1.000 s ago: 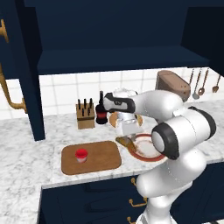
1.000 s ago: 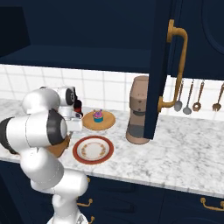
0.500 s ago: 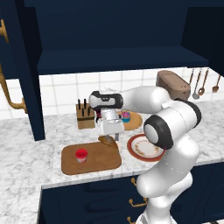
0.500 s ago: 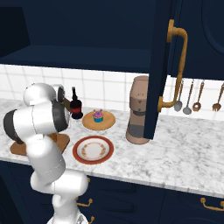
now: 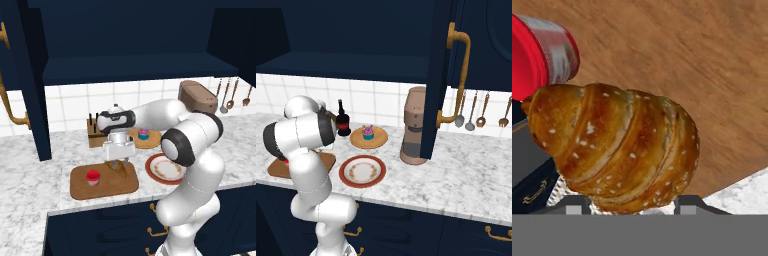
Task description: From the different types of pastries on the counter, select a croissant and place it on the cutting board. Then retrieve a jar of jam from the cabinet and place it alongside the croissant on the cutting board.
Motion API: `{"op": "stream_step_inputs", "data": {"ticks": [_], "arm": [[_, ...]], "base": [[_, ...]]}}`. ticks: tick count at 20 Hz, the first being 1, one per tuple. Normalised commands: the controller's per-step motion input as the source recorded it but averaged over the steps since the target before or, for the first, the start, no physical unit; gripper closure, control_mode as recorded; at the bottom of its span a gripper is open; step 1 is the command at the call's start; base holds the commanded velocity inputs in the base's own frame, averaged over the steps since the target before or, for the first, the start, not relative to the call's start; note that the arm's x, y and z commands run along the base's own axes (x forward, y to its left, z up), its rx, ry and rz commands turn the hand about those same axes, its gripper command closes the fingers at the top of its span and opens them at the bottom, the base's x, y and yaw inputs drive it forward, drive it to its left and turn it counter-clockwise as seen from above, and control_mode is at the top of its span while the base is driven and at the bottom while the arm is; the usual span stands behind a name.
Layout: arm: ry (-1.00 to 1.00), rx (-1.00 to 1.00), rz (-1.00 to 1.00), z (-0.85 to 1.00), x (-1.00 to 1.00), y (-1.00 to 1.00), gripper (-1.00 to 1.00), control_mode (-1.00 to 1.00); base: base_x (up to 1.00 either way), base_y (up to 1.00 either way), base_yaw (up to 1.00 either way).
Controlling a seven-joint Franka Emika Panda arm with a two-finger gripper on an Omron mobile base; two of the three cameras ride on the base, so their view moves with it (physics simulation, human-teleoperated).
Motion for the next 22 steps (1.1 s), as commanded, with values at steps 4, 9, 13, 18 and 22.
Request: {"op": "stream_step_inputs", "data": {"ticks": [4,9,13,18,22], "arm": [[-0.08,0.0,-0.08,-0.33,0.05,0.23,1.0,-1.0],[-0.07,0.0,-0.05,-0.4,0.02,0.04,1.0,-1.0],[-0.01,0.0,-0.02,-0.27,0.11,0.0,1.0,-1.0],[0.0,0.0,-0.03,-0.22,0.12,0.16,-1.0,-1.0],[-0.02,0.0,-0.03,0.0,0.02,0.18,-1.0,-1.0]], "base": [[0.0,0.0,0.0],[0.0,0.0,0.0],[0.0,0.0,0.0],[0.0,0.0,0.0],[0.0,0.0,0.0]]}}
